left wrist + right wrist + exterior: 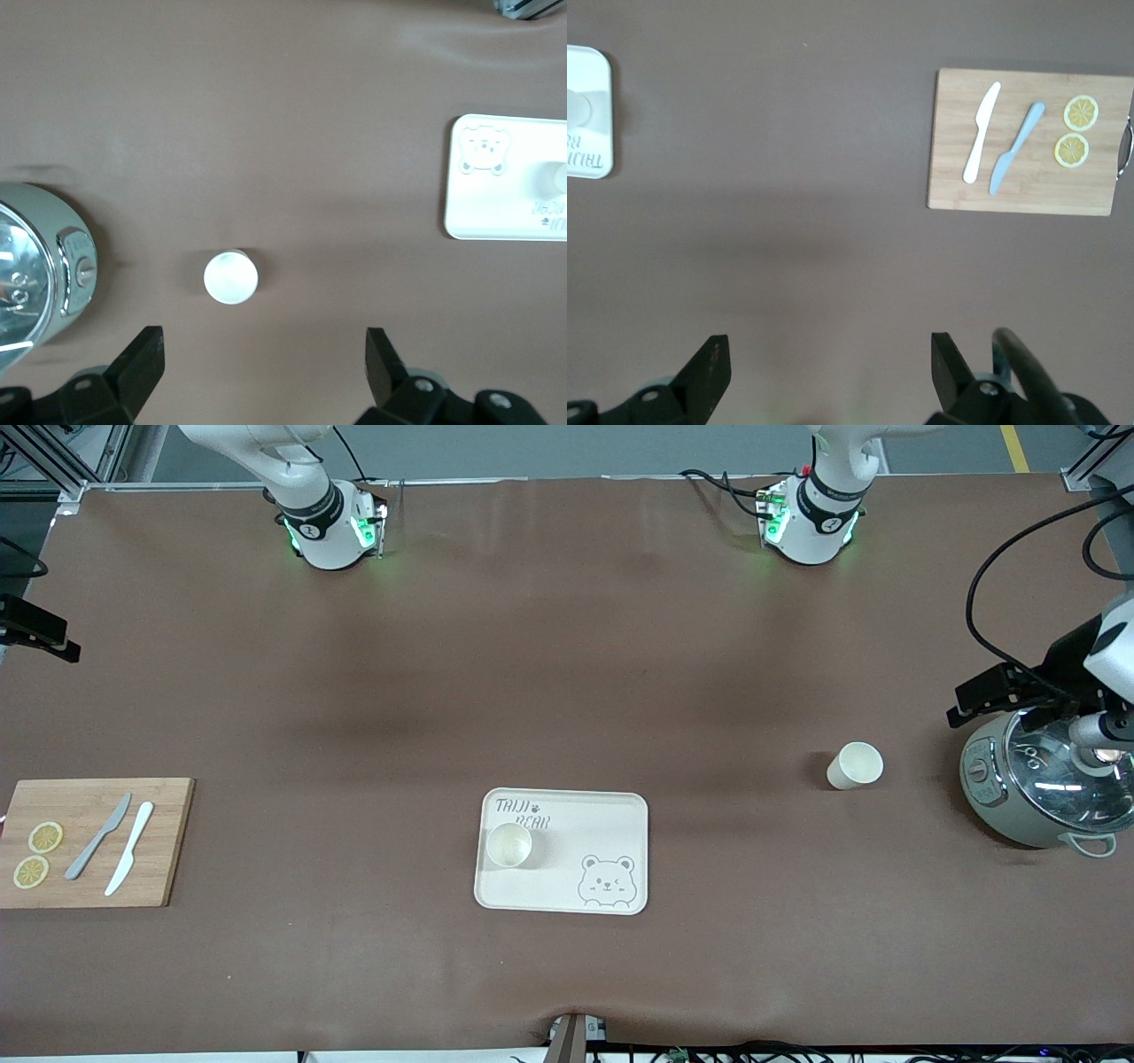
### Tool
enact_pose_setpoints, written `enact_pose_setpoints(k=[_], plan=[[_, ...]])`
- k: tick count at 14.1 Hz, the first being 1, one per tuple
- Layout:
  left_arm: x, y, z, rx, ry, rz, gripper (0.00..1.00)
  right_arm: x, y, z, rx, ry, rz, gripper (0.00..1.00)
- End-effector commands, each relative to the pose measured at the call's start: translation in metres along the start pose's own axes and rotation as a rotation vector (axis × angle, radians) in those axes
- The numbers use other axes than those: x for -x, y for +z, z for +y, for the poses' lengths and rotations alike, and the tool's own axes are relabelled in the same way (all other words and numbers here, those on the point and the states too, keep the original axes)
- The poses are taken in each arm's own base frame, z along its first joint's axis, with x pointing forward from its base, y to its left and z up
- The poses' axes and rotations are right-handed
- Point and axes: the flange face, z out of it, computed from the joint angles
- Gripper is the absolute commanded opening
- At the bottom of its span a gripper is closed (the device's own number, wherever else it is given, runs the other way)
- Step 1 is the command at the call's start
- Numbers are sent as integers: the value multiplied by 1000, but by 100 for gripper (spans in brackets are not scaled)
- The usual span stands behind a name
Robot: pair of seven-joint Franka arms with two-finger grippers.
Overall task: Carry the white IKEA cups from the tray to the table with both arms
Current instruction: 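Move the right gripper toward the tray cup while the left gripper withdraws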
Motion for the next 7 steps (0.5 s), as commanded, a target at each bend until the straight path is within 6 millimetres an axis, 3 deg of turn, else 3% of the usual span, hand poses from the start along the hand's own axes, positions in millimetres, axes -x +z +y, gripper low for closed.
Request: enact_pose_setpoints(k=[1, 5, 7], plan=[[2, -13, 13, -32, -17, -26, 100, 0, -11, -40, -14, 68, 26, 100], [15, -41, 26, -37, -21, -24, 100, -9, -15, -111, -25, 137, 89, 100], [18, -46, 29, -41, -17, -30, 100, -19, -8, -140, -39, 170, 111, 100]])
